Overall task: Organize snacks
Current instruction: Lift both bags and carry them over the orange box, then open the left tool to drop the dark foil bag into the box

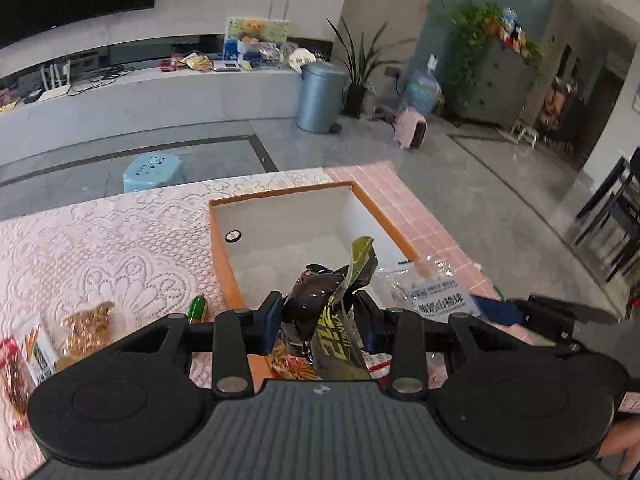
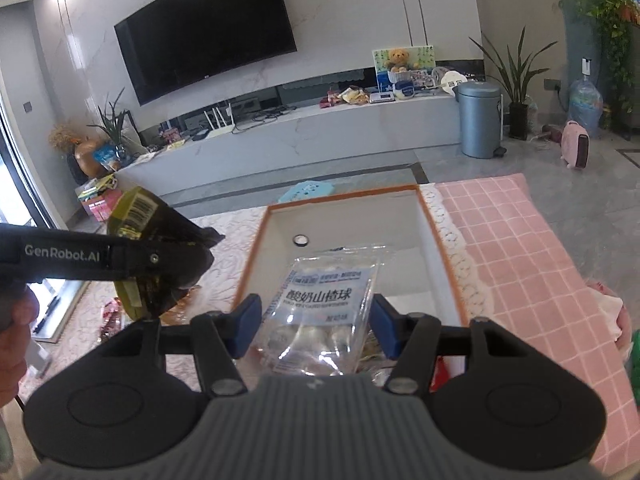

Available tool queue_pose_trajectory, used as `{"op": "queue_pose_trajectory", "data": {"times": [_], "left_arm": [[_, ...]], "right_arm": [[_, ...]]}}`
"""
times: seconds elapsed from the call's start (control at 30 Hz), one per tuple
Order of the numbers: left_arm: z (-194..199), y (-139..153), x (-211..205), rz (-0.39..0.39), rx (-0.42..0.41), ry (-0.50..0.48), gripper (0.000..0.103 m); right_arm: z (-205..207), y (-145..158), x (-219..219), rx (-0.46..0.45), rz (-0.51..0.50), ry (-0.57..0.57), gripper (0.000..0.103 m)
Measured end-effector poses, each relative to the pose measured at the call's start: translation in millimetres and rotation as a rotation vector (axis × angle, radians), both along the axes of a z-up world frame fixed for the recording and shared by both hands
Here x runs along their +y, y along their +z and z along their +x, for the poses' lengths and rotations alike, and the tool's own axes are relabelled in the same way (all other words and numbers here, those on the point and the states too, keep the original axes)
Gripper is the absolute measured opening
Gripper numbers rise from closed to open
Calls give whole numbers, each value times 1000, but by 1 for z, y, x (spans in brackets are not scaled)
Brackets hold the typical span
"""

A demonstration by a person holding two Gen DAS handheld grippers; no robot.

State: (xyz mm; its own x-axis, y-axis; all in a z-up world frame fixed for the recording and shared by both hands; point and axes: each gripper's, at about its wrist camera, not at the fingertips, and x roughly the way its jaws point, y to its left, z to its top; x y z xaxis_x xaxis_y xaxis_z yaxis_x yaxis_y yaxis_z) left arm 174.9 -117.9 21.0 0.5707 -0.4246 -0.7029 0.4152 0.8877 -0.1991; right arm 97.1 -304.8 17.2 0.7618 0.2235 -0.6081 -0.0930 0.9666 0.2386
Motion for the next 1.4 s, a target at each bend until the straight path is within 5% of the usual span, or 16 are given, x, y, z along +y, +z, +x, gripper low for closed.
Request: {"op": "queue_pose_trajectory", "data": {"times": [0.37, 0.47, 0.53, 0.83, 0.9, 0.97, 1.07, 1.17, 1.4], "left_arm": [[53, -42, -37, 151, 75, -132, 44], [66, -54, -44, 185, 115, -168, 44], [75, -63, -48, 206, 128, -180, 44], [88, -77, -65, 289, 135, -203, 44], [86, -78, -65, 306, 120, -204, 43], [84, -77, -64, 302, 120, -203, 44], [81, -76, -62, 291, 120, -207, 44], [80, -76, -63, 303, 115, -216, 44], [88, -79, -64, 353, 93, -221, 44]], "right_arm": [[68, -35, -12, 81, -85, 98, 51], [88, -44, -15, 108, -109, 149, 0], [103, -51, -21, 146, -61, 157, 0], [127, -65, -14, 218, -129, 191, 0], [125, -67, -16, 267, -131, 211, 11], [123, -70, -17, 312, -137, 245, 43], [117, -75, -13, 355, -202, 307, 48], [120, -83, -5, 392, -294, 375, 70], [131, -100, 11, 448, -405, 505, 71]]}}
